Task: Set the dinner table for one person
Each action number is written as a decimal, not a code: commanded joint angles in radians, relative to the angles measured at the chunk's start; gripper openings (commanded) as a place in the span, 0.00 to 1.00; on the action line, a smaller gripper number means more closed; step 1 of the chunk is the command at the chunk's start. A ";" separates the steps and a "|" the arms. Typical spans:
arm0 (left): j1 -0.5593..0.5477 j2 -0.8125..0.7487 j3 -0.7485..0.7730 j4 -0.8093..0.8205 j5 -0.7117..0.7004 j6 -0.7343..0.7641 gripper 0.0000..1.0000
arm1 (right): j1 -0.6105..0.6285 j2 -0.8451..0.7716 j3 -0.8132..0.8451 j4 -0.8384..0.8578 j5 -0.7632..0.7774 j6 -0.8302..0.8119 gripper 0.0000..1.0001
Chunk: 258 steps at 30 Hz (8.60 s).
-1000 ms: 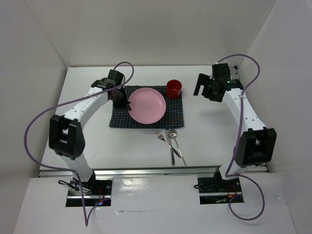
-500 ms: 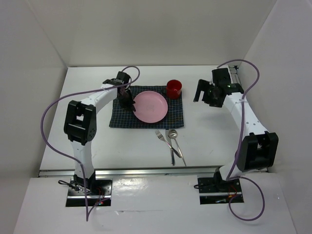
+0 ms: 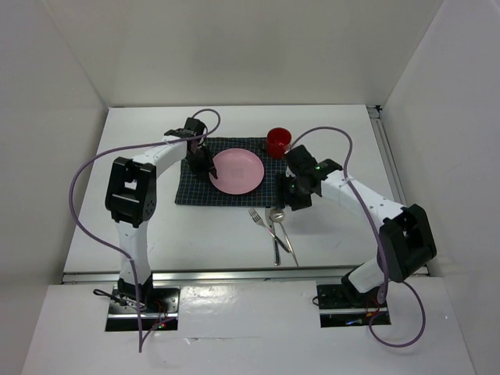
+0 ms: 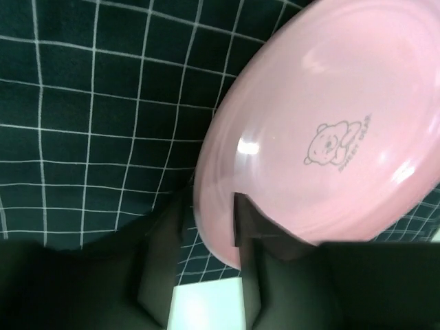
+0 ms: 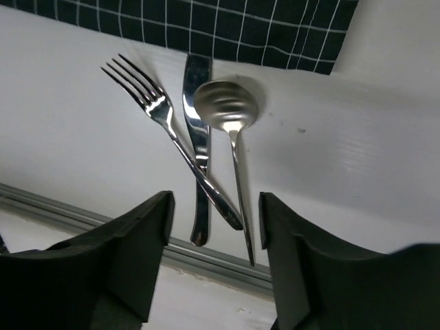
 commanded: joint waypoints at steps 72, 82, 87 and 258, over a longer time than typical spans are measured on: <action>-0.019 -0.478 -0.019 -0.182 -0.080 0.104 0.68 | -0.148 0.650 0.657 -0.023 -0.019 0.034 0.00; -0.019 -0.469 -0.028 -0.173 -0.080 0.113 0.68 | -0.148 0.722 0.691 0.009 -0.009 0.015 0.00; -0.019 -0.469 -0.028 -0.173 -0.080 0.113 0.68 | -0.139 0.744 0.711 0.010 0.016 -0.005 0.00; 0.104 -0.903 -0.109 -0.214 -0.180 0.089 0.64 | 0.346 0.193 0.004 -0.078 0.255 1.143 0.72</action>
